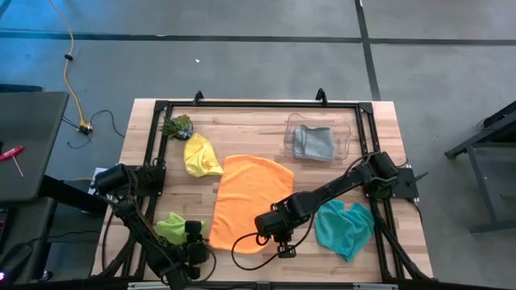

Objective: Fold microfiber towels
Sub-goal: Fold the orange microfiber towel

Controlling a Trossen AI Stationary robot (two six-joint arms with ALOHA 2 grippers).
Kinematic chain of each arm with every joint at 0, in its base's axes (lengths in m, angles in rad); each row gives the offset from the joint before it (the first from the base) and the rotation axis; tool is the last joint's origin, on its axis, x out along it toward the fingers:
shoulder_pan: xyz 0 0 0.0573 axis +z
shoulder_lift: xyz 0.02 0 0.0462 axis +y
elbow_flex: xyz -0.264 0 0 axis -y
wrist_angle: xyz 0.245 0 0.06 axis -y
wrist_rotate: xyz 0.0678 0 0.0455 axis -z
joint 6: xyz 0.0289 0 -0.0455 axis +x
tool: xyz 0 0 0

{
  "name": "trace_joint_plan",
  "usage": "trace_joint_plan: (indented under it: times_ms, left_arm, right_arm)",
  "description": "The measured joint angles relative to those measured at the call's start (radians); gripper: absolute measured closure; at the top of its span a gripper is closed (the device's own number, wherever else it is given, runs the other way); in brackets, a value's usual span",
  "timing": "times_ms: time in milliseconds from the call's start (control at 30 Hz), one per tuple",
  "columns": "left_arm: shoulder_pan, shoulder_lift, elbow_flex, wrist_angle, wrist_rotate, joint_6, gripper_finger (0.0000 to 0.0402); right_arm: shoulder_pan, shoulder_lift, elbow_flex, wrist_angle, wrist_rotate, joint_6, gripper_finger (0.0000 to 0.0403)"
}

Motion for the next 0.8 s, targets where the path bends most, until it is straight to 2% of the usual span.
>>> trace_joint_plan:
  times_ms: [267,367,533,800]
  left_arm:
    - [0.001,0.0,0.0,0.008,-0.011,0.03,0.0389]
    - [0.001,0.0,0.0,0.036,-0.008,0.033,0.0396]
    - [0.001,-0.006,0.0,0.06,0.04,0.074,0.0358]
    - [0.001,-0.007,0.0,0.054,0.094,0.082,0.0251]
  right_arm:
    - [0.0,0.0,0.0,0.003,0.004,0.0,0.0403]
    - [0.0,0.0,0.0,0.004,0.004,0.0,0.0403]
    - [0.0,0.0,0.0,0.016,0.004,0.0,0.0403]
    - [0.0,0.0,0.0,0.019,0.005,0.003,0.0403]
